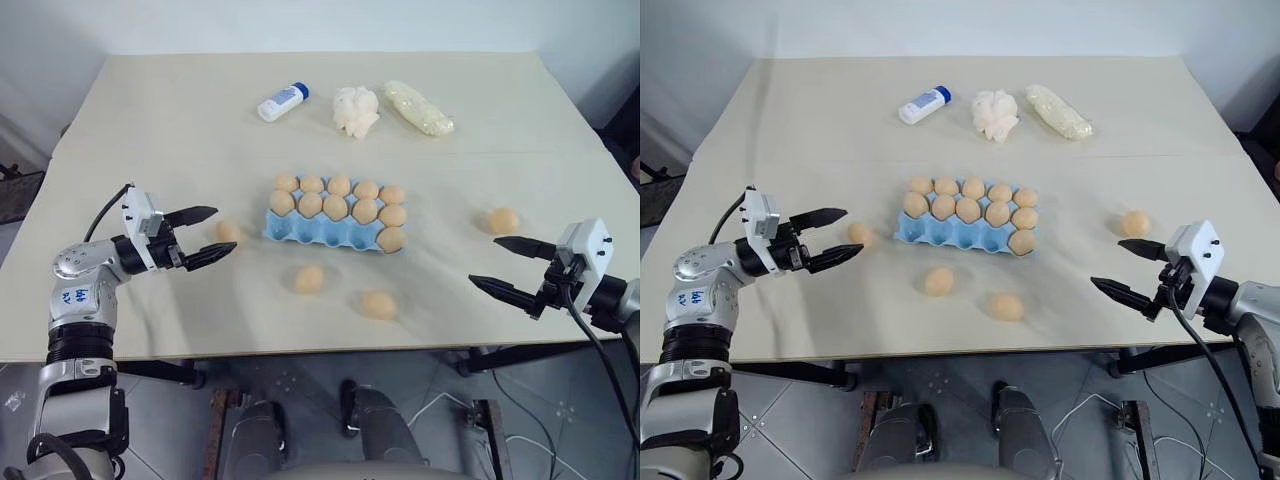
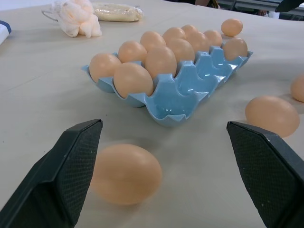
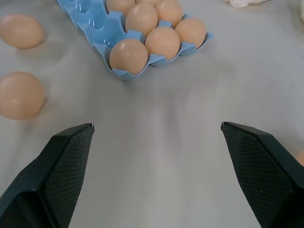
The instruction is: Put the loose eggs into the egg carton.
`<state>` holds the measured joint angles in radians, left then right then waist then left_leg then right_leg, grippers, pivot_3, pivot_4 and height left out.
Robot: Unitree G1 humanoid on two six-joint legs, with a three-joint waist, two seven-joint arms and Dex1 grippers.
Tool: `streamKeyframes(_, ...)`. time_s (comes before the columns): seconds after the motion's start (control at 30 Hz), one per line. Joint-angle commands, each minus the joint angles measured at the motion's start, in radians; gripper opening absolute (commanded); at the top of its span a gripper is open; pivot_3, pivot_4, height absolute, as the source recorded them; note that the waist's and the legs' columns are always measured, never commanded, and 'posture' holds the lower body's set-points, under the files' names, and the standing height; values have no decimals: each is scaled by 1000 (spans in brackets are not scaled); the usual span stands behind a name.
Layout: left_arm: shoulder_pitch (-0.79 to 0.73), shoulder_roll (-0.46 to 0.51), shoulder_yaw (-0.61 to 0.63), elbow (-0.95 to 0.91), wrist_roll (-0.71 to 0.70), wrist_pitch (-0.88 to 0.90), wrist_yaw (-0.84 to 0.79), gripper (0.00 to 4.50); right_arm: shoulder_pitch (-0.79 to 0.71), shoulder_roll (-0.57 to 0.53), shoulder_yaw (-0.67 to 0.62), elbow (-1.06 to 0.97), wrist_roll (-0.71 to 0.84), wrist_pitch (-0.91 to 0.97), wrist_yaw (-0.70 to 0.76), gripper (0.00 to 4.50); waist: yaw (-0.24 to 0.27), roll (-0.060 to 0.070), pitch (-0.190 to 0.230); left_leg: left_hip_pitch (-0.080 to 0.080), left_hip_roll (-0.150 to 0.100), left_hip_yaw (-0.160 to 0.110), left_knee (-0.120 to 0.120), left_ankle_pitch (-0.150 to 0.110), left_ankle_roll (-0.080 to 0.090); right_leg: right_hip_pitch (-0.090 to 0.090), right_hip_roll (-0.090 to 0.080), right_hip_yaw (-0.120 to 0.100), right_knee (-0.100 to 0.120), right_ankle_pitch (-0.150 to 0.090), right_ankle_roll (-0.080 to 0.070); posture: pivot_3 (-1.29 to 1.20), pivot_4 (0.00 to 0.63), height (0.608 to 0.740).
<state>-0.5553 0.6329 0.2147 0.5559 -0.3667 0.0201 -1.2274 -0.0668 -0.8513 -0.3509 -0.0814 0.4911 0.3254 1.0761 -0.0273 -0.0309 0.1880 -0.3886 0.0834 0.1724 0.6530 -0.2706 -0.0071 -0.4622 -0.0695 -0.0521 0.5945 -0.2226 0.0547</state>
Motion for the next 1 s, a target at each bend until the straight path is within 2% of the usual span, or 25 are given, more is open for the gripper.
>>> streamKeyframes(0.03,-28,-1,4,-6,-6,-26,12,4474,-3,1,-10,-38,9,-14,-8,4500,0,0,0,0,0,0,0,0,0,0,0,0,0,0,0,0,150,740)
streamKeyframes(0.3,-37,3,-19,-26,21,-14,61,4474,2,7,-18,-77,20,12,-44,4500,-1,0,0,0,0,0,0,0,0,0,0,0,0,0,0,0,150,740)
streamKeyframes(0.47,-63,7,-30,-7,13,-28,37,4474,85,16,-59,-231,62,93,-111,4500,1,0,0,0,0,0,0,0,0,0,0,0,0,0,0,0,150,740)
streamKeyframes(0.73,-76,9,-2,69,-71,-34,-161,4474,376,55,-198,-577,159,244,-222,4500,2,-2,-1,0,0,-1,0,-1,0,1,0,-1,0,0,0,0,150,740)
streamKeyframes(0.87,-76,15,1,98,-86,-36,-234,4474,421,67,-210,-661,189,287,-275,4500,-3,-3,-2,0,0,-1,0,-2,-1,2,1,0,-1,0,0,0,150,740)
streamKeyframes(1.0,-80,20,3,129,-85,-58,-284,4474,419,53,-166,-706,195,322,-306,4500,-1,-3,-2,1,0,-1,0,-2,-3,2,1,0,-2,-1,-3,0,150,740)
